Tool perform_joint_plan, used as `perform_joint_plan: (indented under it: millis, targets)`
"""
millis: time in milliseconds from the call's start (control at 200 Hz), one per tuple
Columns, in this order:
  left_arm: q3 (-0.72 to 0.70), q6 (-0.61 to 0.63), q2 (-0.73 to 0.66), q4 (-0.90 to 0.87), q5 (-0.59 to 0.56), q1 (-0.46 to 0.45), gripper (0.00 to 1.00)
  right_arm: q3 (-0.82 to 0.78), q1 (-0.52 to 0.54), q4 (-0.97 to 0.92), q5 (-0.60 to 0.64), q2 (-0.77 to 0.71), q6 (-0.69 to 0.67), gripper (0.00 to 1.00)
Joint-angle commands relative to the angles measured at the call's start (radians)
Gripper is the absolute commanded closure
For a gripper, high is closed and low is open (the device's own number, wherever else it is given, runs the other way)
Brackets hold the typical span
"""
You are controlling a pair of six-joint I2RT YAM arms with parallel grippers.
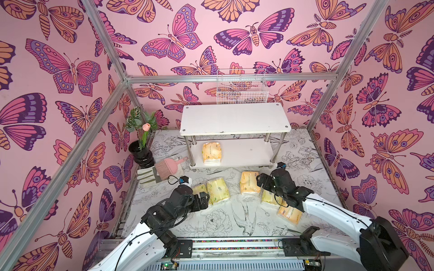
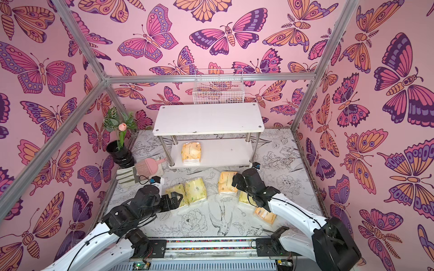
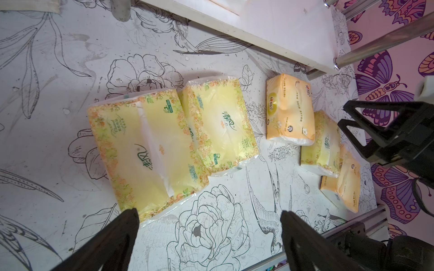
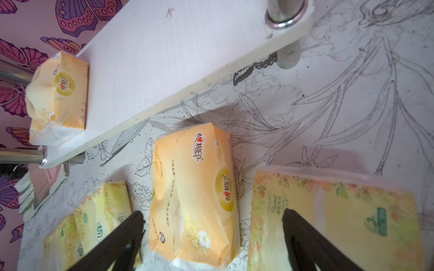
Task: Place the tissue boxes on the shelf by color
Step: Pick up the box of tissues from the center of the board.
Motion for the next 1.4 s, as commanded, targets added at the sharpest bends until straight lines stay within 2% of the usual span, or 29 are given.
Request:
perform_joint_plan:
  millis: [0, 365, 741, 931, 1176, 1392]
  targets:
    - [0.002, 0.008, 0.019, 0.018, 0.033, -0.007, 0.0, 0.06, -0.023, 0.05, -0.038, 0.062, -0.132, 0.05]
    - [0.013, 0.004, 0.053, 0.028, 0.035, -0.022, 0.0, 0.168, -0.054, 0.097, -0.148, 0.261, -0.205, 0.06]
    - [0.014, 0.005, 0.095, 0.067, 0.041, -0.032, 0.0, 0.238, -0.054, 0.173, -0.268, 0.425, -0.193, 0.09]
    - [0.015, 0.009, 0.107, 0.081, 0.043, -0.038, 0.0, 0.261, -0.036, 0.196, -0.316, 0.46, -0.181, 0.1]
    - [0.012, 0.013, 0.115, 0.098, 0.046, -0.042, 0.0, 0.299, 0.038, 0.214, -0.332, 0.498, -0.159, 0.11]
    - [0.025, 0.031, 0.149, 0.139, 0.064, -0.047, 0.0, 0.24, 0.115, 0.266, -0.323, 0.416, -0.081, 0.12]
